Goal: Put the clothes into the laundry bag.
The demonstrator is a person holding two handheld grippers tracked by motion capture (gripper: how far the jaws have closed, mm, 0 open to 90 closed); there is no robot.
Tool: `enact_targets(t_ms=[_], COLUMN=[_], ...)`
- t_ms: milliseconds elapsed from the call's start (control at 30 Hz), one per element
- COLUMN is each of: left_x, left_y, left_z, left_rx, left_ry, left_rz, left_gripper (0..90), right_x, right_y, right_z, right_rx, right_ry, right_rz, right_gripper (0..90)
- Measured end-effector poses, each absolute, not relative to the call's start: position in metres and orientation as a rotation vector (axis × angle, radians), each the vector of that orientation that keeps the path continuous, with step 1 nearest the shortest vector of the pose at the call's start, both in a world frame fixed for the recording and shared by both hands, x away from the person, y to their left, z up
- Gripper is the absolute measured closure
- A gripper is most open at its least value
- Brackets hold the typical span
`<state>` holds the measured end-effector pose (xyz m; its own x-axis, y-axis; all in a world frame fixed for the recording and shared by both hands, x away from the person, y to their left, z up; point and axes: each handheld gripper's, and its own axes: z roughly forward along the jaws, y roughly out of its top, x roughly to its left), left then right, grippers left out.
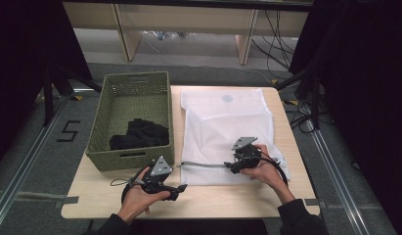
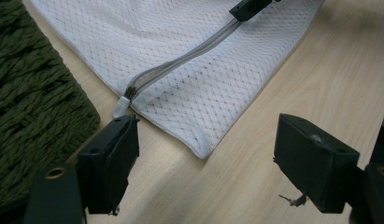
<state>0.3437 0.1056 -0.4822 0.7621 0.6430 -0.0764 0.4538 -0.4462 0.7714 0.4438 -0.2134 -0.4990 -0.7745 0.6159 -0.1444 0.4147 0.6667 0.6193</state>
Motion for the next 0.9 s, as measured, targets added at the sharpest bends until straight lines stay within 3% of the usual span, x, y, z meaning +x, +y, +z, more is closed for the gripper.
enact_targets(t_ms=[233, 267, 533, 800, 900], left_x=[0.343, 0.344, 0.344, 0.344, 0.345], left_y=[0.104, 0.105, 0.104, 0.104, 0.104], left_z=[-0.483, -0.482, -0.483, -0.483, -0.483], left_rx=[2.106, 2.124, 2.116, 2.116, 2.118], left_ry=[0.819, 0.796, 0.811, 0.806, 0.804], left_rz=[0.281, 0.283, 0.285, 0.28, 0.28], left_gripper=[22.1, 22.1, 22.6, 22.6, 22.6], right_x=[0.452, 0.454, 0.461, 0.465, 0.467], right_y=[-0.217, -0.221, -0.227, -0.225, -0.226], right_z=[-0.5, -0.498, -0.498, -0.498, -0.499], right_rx=[0.802, 0.84, 0.85, 0.892, 0.907], right_ry=[2.524, 2.486, 2.488, 2.531, 2.523], right_rz=[0.764, 0.73, 0.762, 0.782, 0.804], right_gripper=[30.8, 38.4, 64.6, 67.3, 75.0])
